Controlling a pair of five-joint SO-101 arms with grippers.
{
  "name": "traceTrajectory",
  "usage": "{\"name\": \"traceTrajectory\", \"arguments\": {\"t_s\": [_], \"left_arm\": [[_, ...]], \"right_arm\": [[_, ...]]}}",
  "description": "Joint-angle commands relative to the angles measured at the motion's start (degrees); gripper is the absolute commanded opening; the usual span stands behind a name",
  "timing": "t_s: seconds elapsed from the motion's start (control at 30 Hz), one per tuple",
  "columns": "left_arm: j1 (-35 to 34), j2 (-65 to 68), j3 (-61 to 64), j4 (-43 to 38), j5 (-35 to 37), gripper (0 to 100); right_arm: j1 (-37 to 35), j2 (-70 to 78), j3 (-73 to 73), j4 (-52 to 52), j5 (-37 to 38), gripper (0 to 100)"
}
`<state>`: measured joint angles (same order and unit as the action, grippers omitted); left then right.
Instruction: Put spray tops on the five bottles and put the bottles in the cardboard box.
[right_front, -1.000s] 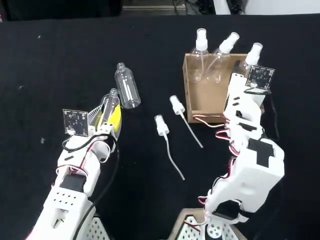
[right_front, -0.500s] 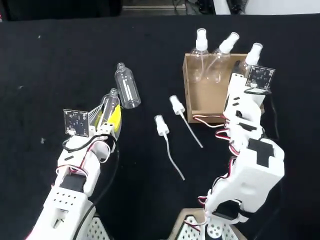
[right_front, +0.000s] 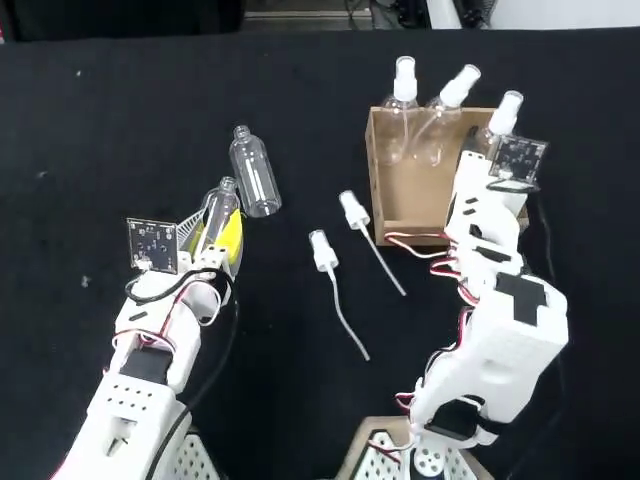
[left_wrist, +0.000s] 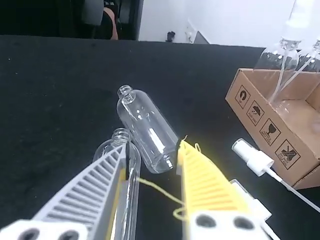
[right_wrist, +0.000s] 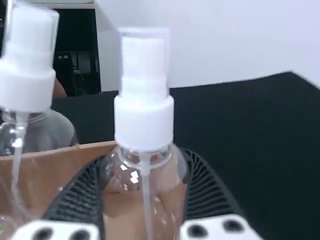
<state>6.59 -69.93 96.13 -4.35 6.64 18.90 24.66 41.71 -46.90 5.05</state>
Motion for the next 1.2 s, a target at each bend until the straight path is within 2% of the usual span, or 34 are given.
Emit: {"name": "traceTrajectory", "arguments": {"t_s": [0.0, 0.27, 0.47, 0.77, 1.0, 1.17], "left_arm": [[0.66, -0.97, 1.36, -1.23, -0.62, 16], [0.66, -0.97, 1.36, -1.23, -0.62, 16], [0.66, -0.97, 1.36, -1.23, -0.7, 16], [0.66, -0.97, 1.36, -1.23, -0.7, 16], [0.66, -0.97, 1.36, -1.23, -0.7, 16], [0.66, -0.97, 1.36, -1.23, -0.7, 16]], "right_arm": [[-0.35, 0.75, -0.92, -0.44, 0.26, 1.3], [-0.35, 0.75, -1.01, -0.53, 0.44, 1.8], [-0.35, 0.75, -0.66, -0.53, 0.09, 16.0], [-0.35, 0.75, -0.92, -0.53, 0.09, 16.9], [-0.35, 0.75, -0.48, -0.35, 0.18, 34.0], [-0.09, 0.75, -0.48, -0.44, 0.18, 31.1]]}}
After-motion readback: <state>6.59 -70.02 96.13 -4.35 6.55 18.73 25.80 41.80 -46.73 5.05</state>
